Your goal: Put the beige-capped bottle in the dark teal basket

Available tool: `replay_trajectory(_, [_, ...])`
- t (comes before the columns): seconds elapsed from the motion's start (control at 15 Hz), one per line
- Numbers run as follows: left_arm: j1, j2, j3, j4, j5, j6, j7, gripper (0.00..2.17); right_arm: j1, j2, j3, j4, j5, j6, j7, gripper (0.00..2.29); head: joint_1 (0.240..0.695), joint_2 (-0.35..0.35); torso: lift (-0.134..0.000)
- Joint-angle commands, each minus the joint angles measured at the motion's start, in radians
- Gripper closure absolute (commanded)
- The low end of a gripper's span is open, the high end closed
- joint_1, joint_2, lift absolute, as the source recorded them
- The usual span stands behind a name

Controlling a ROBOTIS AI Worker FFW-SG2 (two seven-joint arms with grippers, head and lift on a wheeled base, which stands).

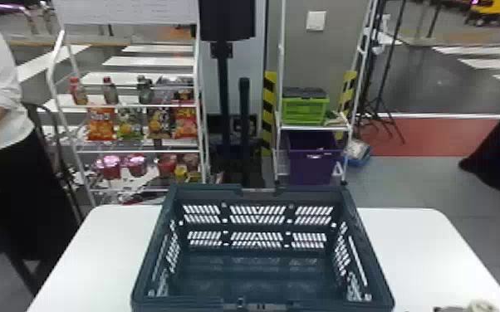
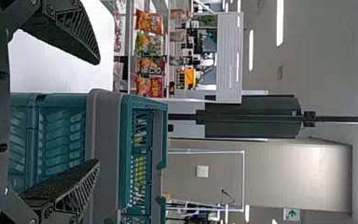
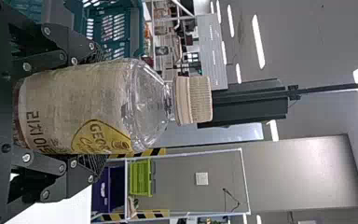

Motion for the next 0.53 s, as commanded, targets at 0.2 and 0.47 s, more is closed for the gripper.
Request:
replay_trajectory(0.2, [-0.003,0.040,-0.007,0.010,0.018,-0.004,0.015,0.13,-0.126,0.001,0.108,-0.164,0.109,0.337,-0.095,2.29,0.499,0.000,0.000])
replay_trajectory(0.47, [-0.011,0.063,-0.006,0.022,0.048,-0.022,0.016,0.13,-0.351,0.001,0.275,-0.193,0.197,0.773,-0.233,2.29,0.499,0.000,0.000])
